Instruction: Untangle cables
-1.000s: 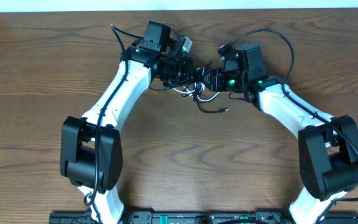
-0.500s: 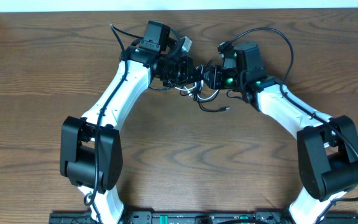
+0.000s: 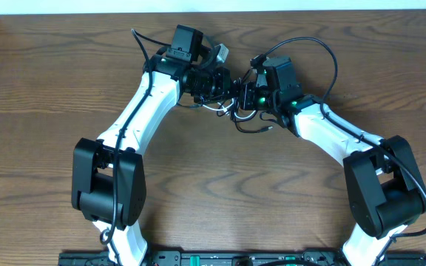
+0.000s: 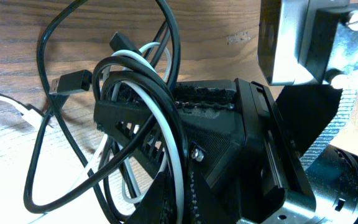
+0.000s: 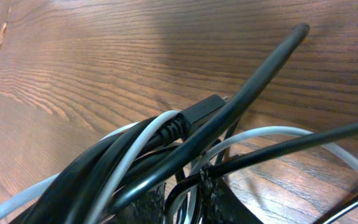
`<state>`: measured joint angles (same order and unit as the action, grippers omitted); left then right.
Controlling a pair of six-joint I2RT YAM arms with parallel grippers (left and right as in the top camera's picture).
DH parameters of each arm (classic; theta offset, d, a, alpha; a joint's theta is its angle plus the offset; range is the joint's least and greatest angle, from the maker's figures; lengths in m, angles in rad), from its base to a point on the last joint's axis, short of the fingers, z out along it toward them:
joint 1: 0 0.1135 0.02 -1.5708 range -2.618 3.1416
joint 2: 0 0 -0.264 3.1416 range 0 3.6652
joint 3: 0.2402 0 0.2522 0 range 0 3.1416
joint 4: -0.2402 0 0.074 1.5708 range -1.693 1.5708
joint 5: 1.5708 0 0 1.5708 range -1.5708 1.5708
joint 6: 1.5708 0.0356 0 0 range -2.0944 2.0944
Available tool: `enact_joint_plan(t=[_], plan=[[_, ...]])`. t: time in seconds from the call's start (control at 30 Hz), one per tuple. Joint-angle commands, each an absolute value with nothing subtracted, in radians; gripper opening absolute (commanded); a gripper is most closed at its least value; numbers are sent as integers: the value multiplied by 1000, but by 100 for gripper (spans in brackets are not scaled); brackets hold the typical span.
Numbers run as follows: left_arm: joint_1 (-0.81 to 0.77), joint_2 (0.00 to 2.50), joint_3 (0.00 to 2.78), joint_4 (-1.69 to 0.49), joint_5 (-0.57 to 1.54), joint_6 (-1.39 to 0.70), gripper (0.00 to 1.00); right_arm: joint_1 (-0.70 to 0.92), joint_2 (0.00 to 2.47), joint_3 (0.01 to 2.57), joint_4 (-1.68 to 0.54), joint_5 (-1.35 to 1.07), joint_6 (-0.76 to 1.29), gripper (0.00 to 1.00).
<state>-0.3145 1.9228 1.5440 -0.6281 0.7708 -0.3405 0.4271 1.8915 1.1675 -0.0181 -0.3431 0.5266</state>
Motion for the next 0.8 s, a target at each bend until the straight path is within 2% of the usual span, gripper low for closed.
enact_joint_plan(t=[0.0,0.17,0.77], plan=[[-311,1921,1547,-632,773,-335,8,422,1900,1166,-18,-324,538,12],[-311,1921,1547,-632,773,-335,7,422,1900,1166,-18,-324,538,1],[-311,1921,1547,-632,773,-334,8,319,1773,1166,-96,-437,553,1]])
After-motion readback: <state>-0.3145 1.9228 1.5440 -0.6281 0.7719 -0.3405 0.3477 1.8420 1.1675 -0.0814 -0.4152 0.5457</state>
